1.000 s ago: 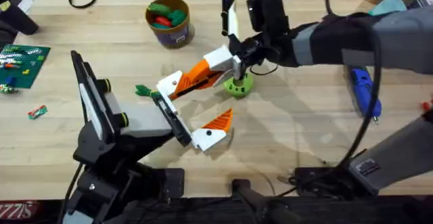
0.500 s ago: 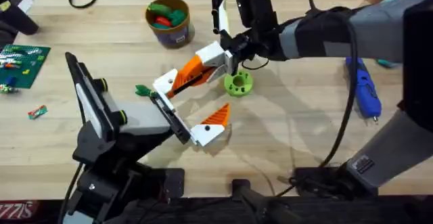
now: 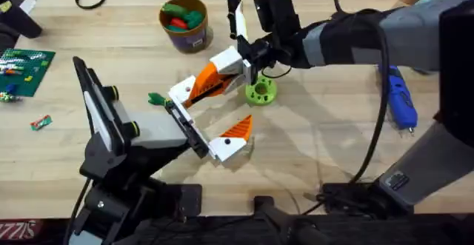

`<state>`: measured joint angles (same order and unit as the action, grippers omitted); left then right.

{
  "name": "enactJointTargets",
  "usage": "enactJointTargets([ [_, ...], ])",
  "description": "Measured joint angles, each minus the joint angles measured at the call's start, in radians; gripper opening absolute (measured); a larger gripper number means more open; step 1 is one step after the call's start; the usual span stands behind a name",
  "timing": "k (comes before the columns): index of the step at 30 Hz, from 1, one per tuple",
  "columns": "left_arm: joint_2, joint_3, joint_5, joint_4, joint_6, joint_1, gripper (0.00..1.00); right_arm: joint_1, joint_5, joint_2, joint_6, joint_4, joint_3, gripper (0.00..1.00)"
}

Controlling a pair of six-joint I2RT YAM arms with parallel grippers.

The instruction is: Pick up the gripper from the table and insert it into the empty holder that is missing its gripper. Then pick up a screw, insert it into the mounting hole, and use the screwdriver to tighten it. Finally, clean up the table by picking up the vegetable and placing it into the bucket.

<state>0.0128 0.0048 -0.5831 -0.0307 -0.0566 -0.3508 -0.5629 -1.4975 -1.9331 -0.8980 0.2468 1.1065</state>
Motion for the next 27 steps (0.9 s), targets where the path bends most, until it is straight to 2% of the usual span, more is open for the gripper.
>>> enactJointTargets([
  [7, 0.0, 0.0, -0.001, -0.001, 0.001, 0.0, 0.986, -0.003, 0.0, 0.0, -0.001, -0.003, 0.0, 0.205],
  [13, 0.0, 0.0, -0.006, 0.001, 0.004, 0.0, 0.986, -0.004, 0.0, 0.0, -0.005, -0.007, 0.0, 0.347],
  [22, 0.0, 0.0, -0.008, 0.002, 0.005, 0.0, 0.986, -0.003, -0.002, 0.0, -0.007, -0.003, 0.0, 0.422],
  [27, 0.0, 0.0, -0.036, -0.002, 0.005, -0.008, 0.986, 0.002, -0.004, 0.0, -0.011, 0.026, 0.001, 0.541],
])
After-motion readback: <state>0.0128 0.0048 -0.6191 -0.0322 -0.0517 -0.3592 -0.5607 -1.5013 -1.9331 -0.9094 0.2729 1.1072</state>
